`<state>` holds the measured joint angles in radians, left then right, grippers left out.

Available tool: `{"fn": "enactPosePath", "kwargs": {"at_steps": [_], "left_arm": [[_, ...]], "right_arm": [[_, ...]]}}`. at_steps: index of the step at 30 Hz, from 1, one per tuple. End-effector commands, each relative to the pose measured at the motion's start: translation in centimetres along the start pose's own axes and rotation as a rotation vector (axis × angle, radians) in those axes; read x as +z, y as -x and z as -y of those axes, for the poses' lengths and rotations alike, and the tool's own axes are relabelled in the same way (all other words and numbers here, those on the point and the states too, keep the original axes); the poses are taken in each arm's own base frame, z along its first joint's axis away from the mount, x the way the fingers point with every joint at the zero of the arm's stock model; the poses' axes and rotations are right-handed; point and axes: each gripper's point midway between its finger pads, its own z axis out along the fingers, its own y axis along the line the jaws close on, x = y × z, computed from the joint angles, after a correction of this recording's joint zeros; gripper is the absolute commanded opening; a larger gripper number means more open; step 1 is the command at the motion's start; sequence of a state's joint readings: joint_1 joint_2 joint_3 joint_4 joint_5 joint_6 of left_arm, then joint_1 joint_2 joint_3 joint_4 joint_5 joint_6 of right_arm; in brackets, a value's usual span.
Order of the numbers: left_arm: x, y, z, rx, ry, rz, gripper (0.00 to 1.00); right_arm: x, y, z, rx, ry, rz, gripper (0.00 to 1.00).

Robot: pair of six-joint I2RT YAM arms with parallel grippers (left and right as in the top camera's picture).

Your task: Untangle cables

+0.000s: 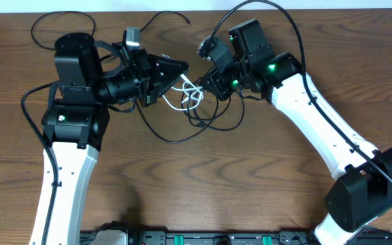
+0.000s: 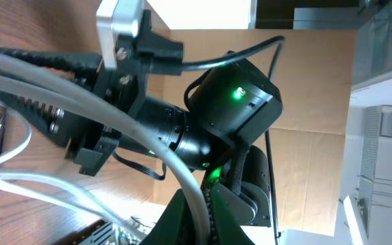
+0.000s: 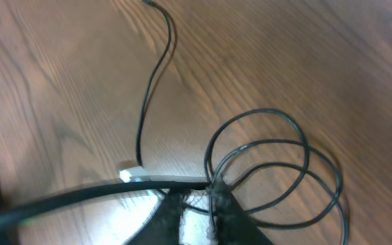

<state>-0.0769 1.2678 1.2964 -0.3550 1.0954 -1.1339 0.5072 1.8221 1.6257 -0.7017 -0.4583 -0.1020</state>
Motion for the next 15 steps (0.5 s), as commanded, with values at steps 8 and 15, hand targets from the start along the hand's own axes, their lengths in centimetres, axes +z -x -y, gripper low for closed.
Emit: {"fn": "enactPosePath", "kwargs": {"at_steps": [8, 15], "left_arm": [[-0.1, -0.5, 0.4, 0.159, -0.004, -0.01, 0.08], [-2.3, 0.6, -9.6, 0.025, 0.435, 0.153, 0.08]], "right_arm": [[-0.9, -1.1, 5.0, 0.309, -0.238, -0.005, 0.01], [-4.6, -2.7, 10.5, 0.553, -0.361, 0.02, 0.01]]}}
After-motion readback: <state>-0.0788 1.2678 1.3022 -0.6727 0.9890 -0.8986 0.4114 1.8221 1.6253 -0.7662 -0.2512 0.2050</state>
